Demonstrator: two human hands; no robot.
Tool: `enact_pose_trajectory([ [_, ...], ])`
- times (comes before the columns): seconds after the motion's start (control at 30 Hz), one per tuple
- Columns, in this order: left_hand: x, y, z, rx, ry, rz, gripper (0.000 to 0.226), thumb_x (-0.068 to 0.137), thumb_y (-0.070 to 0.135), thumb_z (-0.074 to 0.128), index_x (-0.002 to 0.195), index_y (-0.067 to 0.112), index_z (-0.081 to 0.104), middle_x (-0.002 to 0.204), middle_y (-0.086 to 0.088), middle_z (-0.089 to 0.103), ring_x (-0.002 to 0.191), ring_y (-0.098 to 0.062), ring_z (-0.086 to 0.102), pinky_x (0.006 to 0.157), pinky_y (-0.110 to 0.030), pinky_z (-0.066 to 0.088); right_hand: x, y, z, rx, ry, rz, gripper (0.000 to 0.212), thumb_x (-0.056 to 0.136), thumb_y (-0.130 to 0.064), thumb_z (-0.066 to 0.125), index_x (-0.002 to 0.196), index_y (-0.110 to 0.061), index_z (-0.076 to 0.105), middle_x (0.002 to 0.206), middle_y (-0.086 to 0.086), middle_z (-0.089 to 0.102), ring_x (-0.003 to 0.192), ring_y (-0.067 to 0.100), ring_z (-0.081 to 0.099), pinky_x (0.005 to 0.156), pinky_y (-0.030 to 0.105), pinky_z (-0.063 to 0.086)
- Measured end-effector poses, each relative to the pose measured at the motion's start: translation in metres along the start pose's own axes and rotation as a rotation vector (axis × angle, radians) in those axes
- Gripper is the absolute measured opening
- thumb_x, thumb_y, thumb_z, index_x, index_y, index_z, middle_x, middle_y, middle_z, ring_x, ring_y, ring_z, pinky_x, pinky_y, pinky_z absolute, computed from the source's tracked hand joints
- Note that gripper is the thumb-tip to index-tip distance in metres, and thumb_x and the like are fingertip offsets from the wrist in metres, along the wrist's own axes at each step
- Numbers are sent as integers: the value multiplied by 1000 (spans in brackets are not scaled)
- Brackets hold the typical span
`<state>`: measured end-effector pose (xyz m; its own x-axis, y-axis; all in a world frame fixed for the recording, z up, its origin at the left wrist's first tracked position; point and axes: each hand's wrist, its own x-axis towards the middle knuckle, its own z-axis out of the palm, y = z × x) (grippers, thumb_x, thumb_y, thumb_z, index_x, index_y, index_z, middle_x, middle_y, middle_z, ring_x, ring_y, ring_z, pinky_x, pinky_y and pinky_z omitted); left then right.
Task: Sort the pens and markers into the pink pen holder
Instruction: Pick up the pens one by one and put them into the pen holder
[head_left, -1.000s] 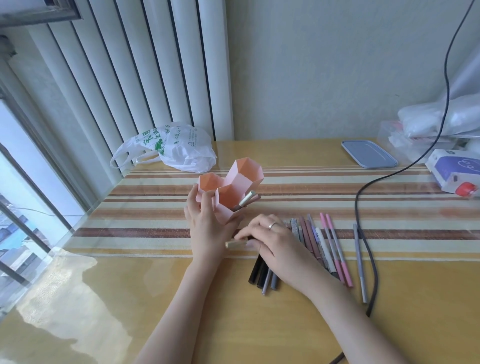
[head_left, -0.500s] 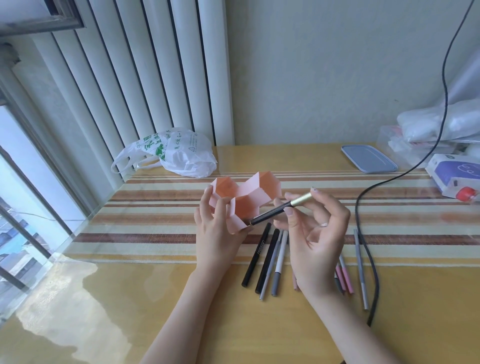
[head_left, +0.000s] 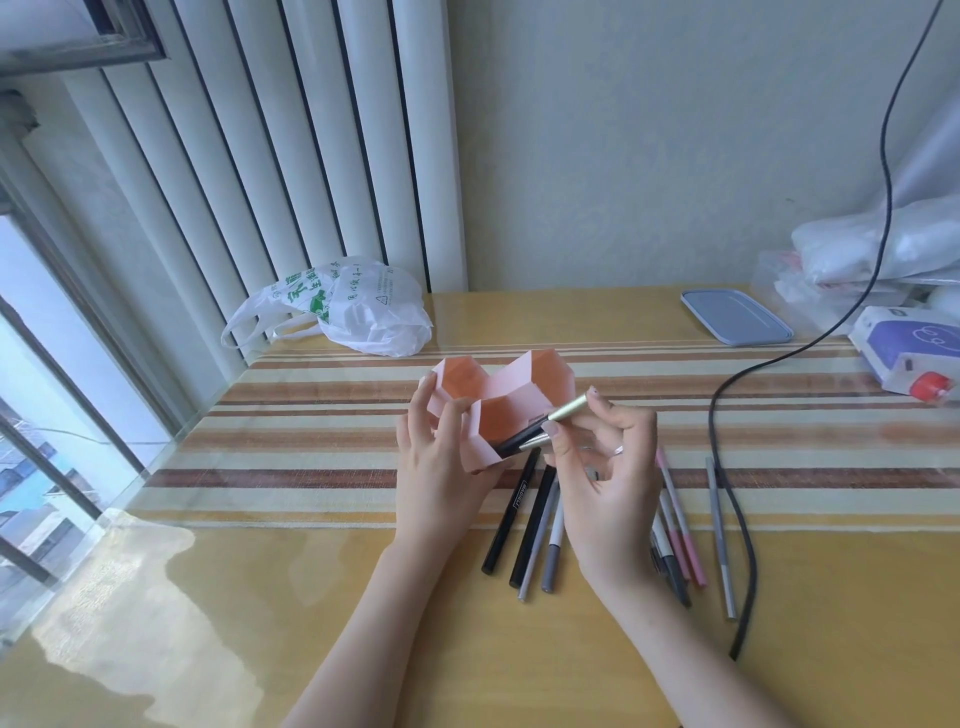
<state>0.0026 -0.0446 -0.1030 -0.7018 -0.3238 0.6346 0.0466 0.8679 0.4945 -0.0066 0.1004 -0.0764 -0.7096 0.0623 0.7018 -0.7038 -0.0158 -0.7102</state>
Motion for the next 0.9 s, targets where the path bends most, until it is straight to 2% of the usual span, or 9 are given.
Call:
enact_pose_trajectory([
  [0.1, 0, 0, 0, 6, 0, -5, 71, 59, 30, 87, 115, 29, 42, 147, -12, 29, 122, -36, 35, 89, -41, 38, 1, 4, -1, -162, -26, -76, 23, 86, -17, 66, 99, -22, 48, 101, -4, 66, 93, 13, 67, 82, 16, 50],
  [0.2, -1, -2, 2, 10, 13, -14, 69, 59, 36, 86, 116, 23, 47, 147, -12, 30, 122, -34, 34, 90, -42, 38, 2, 9, 1, -335, -111, -241, 10, 86, -13, 60, 95, -16, 62, 92, -12, 63, 94, 17, 62, 79, 35, 53],
  [0.3, 0, 1, -1, -38, 23, -70, 68, 62, 49, 79, 115, 27, 43, 148, -9, 27, 128, -29, 28, 93, -44, 38, 3, 13, 2, -444, -149, -334, 25, 84, -3, 50, 98, -9, 70, 91, -2, 71, 102, 14, 58, 87, 29, 46],
  [0.4, -1, 4, -2, -64, 22, -95, 68, 59, 61, 69, 113, 31, 41, 147, -8, 27, 131, -27, 27, 95, -45, 38, 5, 12, 0, -469, -175, -302, 35, 81, 2, 43, 102, -11, 69, 110, -2, 69, 108, 19, 58, 96, 23, 38],
  [0.5, 0, 4, -3, -101, 12, -133, 69, 60, 60, 71, 117, 28, 49, 148, -2, 24, 133, -22, 23, 94, -37, 36, 6, 11, -2, -552, -121, -240, 42, 78, 4, 51, 111, -19, 63, 117, -3, 63, 108, 19, 53, 96, 26, 33],
  [0.6, 2, -1, -3, -157, 25, -224, 65, 63, 40, 81, 118, 25, 49, 147, -2, 24, 136, -21, 20, 93, -33, 34, 11, 11, -6, -574, -123, -267, 32, 79, -1, 60, 102, -23, 62, 101, -9, 67, 95, 17, 58, 86, 30, 34],
  [0.7, 4, -6, -4, -191, 50, -290, 74, 60, 34, 83, 123, 24, 47, 143, -6, 30, 134, -24, 25, 102, -43, 36, 17, 19, -11, -566, -402, -283, 27, 73, -2, 74, 82, -27, 72, 89, -15, 69, 89, 13, 57, 83, 29, 32],
  [0.8, 4, -7, -3, -184, 49, -296, 73, 61, 37, 82, 123, 22, 47, 143, -6, 29, 134, -26, 25, 102, -39, 35, 14, 23, -14, -697, -761, -224, 26, 76, -17, 76, 94, -35, 74, 112, -15, 68, 107, 12, 49, 97, 39, 31],
  [0.9, 3, -7, -1, -172, 54, -282, 71, 63, 36, 82, 123, 19, 47, 145, -6, 27, 136, -24, 22, 101, -31, 29, 12, 19, -15, -759, -978, -117, 25, 90, -26, 61, 110, -39, 68, 134, -17, 55, 130, 12, 36, 115, 49, 2],
])
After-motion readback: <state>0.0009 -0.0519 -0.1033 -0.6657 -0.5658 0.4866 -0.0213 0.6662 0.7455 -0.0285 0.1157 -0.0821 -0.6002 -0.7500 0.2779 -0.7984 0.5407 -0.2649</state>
